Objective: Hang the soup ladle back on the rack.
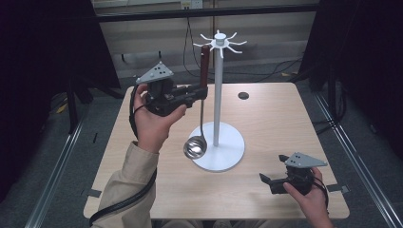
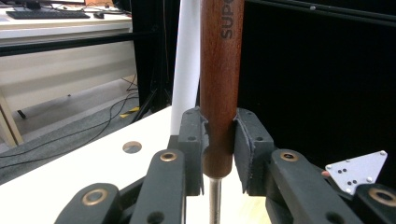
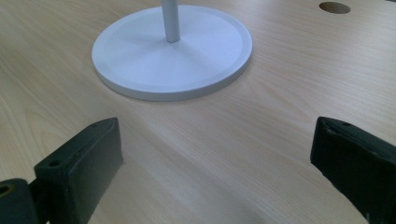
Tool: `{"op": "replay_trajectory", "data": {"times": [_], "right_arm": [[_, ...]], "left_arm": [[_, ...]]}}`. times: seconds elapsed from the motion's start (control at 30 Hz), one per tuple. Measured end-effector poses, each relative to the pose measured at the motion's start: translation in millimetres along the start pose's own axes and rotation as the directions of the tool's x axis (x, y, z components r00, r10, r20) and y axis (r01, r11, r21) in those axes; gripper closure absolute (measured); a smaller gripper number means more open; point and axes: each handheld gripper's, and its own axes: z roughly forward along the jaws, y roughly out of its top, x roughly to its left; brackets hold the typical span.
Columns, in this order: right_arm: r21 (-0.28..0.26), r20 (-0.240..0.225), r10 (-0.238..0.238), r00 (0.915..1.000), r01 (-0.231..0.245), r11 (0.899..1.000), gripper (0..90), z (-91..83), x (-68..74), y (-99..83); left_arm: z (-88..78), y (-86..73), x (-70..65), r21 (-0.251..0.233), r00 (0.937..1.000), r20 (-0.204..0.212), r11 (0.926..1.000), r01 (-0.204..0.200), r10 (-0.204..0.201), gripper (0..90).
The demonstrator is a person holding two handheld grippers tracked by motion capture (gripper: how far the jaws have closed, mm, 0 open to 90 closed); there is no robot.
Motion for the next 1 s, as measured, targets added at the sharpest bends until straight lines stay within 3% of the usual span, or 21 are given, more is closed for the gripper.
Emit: {"op": "replay_trajectory", "data": {"times": [1.0], "right_arm": [[0.007, -0.004, 0.001, 1.0, -0.001, 1.0, 1.7, -0.1, -1.5, -0.9]], "left_arm": [[14.8, -1.4, -0.2, -0.03, 1.0, -0.009, 0.9995, -0.001, 0.0, 74.3]]}}
